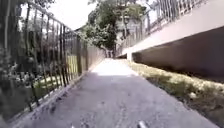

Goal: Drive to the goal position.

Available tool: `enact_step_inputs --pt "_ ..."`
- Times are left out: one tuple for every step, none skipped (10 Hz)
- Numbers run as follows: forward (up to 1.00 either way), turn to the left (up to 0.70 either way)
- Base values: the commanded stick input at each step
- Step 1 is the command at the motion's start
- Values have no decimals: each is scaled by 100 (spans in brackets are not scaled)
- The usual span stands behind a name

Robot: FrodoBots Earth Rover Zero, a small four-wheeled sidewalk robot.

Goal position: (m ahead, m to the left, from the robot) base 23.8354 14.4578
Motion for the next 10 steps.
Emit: enact_step_inputs --pt "70 -35" --pt "70 -35" --pt "70 -35" --pt "70 -31" --pt "70 -18" --pt "70 0" --pt "70 0" --pt "70 2" --pt "70 0" --pt "70 0"
